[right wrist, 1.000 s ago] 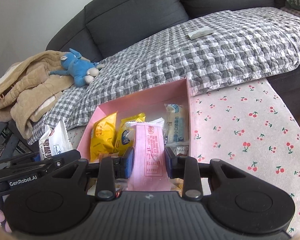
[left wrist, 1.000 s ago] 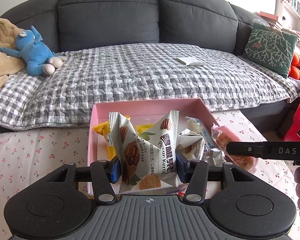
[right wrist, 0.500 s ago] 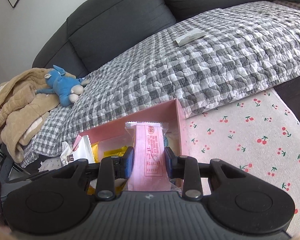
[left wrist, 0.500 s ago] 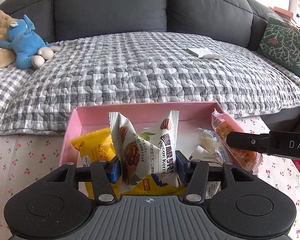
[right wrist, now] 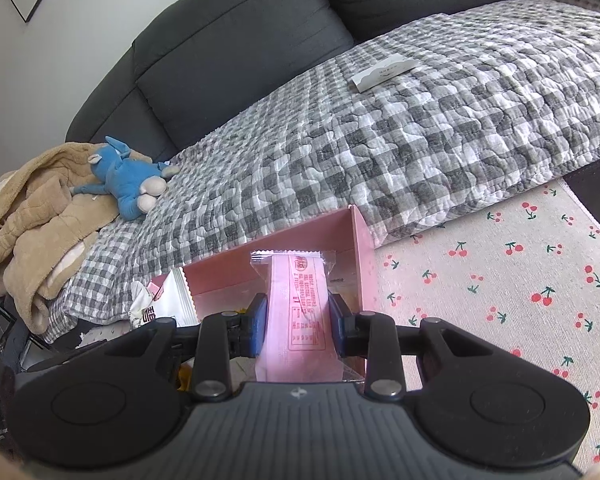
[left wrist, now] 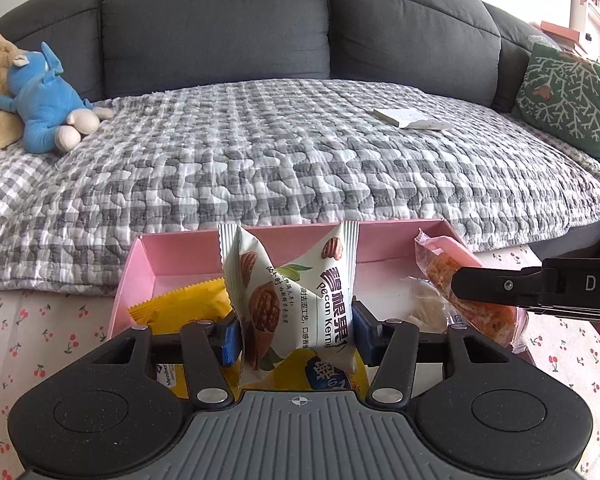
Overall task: Organize snacks
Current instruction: 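Lower both held packets into the pink box and open both grippers, then withdraw both grippers from the box toward the remaining snacks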
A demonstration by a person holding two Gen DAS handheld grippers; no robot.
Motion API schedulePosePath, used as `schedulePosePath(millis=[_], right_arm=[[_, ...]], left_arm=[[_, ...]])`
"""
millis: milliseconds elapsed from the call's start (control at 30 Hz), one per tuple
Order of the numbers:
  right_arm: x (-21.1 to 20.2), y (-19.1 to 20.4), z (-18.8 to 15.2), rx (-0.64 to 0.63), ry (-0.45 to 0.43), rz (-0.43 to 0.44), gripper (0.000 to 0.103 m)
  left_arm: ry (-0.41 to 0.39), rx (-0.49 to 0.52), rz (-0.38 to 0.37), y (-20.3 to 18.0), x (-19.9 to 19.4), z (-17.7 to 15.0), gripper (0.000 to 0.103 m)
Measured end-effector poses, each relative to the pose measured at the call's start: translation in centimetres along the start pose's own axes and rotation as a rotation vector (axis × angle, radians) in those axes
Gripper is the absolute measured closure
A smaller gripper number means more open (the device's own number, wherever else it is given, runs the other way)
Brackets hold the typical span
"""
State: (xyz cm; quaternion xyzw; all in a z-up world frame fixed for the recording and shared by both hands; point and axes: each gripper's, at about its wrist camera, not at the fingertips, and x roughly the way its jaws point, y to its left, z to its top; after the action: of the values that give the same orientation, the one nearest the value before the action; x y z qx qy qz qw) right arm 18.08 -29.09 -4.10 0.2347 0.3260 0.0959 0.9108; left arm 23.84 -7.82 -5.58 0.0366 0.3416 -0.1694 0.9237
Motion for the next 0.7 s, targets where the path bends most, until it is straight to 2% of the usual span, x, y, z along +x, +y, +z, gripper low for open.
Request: schedulePosePath(millis=[67,100,167,267,300,400,467,700], right_arm=[[0.0,-0.1,0.1,0.013,-0.010,0.001,0.071],[-0.1,-0.1,0.1,0.021,-0.018,-0.006,0.068],[-0.4,-0.2,0.2,0.029,-0.023,-0.007,0.063],[-0.9,-0.2,0.2,0.024,-0.026,-0.015,0.054],[-1.1,-0.1,0.2,0.023,-0.028,-0.020,0.048],[-2.0,0.1,0.1,0.027,-0.040,-0.028,0.038],[-2.7,0.4,-0.1,0.021,-0.043,-0.032,0.035],[-5.1,1.8,-1.3,-0.061,-0.045,-0.074,0.026]], left_arm=[[0.014,-0.002,-0.012,0.0,0.1,0.1,0.040],[0.022,-0.002,-0.012,0.0,0.1,0.1,0.039],[0.020,0.002,-0.013,-0.1,-0.2,0.1,0.028],[0.008,0.000,-0.016,-0.1,-1.0,0.1,0.020],[0.006,-0.003,-0.018,-0.2,-1.3,0.1,0.019],[0.019,-0.016,-0.026,-0.1,-2.2,0.0,0.017],[0.025,-0.017,-0.033,-0.2,-2.9,-0.3,0.013],[0.025,-0.045,-0.051,0.3,-5.7,-1.6,0.010]])
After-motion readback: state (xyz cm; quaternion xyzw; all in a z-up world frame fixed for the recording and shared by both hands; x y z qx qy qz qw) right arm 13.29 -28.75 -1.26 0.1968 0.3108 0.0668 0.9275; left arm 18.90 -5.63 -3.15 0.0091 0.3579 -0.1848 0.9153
